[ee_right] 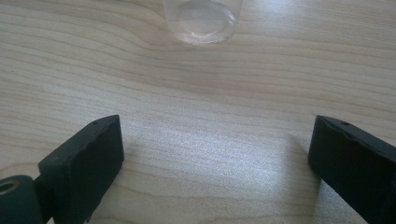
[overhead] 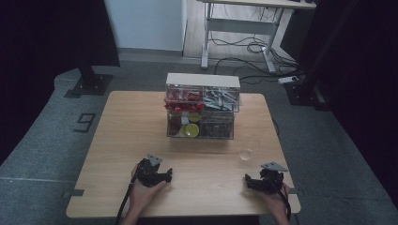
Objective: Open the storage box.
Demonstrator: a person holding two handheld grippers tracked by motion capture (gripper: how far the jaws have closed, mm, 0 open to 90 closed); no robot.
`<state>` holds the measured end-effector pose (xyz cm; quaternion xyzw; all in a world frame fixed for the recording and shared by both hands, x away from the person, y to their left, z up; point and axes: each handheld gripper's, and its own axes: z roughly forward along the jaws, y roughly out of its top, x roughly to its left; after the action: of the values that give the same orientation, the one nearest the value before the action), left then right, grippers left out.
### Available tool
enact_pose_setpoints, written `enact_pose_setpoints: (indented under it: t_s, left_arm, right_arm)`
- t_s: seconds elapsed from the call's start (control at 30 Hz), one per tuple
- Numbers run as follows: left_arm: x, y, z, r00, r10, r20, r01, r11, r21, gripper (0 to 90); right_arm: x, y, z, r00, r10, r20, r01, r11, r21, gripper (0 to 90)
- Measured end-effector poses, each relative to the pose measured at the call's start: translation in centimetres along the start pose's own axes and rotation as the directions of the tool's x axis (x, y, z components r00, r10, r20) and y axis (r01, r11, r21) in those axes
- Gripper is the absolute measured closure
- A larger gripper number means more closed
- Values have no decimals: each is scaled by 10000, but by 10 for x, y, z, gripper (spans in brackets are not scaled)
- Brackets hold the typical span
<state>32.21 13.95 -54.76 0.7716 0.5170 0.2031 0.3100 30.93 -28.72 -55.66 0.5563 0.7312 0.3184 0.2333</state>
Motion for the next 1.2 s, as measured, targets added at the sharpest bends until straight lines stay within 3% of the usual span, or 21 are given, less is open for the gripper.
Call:
enact_pose_setpoints:
  t_s: [0.3, 0.4, 0.63, 0.8, 1.2]
  left_arm:
    - [1, -2, -5, 10000, -80, -49, 81, 9999, 108, 189]
    - [3, -3, -7, 9998, -189, 91, 189, 9998, 28, 197]
    - [4, -4, -14, 9996, -264, -88, 261, 9989, -395, 234]
    - [7, -4, -19, 9986, -465, -239, 447, 9965, -709, 299]
    - [12, -3, -34, 9965, -833, -26, 823, 9886, -1257, 503]
  right_arm:
    - [1, -1, -2, 10000, -51, -20, 51, 9999, -117, 82]
    - [1, -1, -2, 10000, -6, 9, 6, 9999, -151, 94]
    - [1, -1, -3, 10000, 56, 41, -55, 9998, -188, 111]
    - [1, -2, -3, 10000, 13, 43, -12, 9998, -214, 125]
    - [1, -2, -3, 10000, 1, 46, 0, 9997, -243, 133]
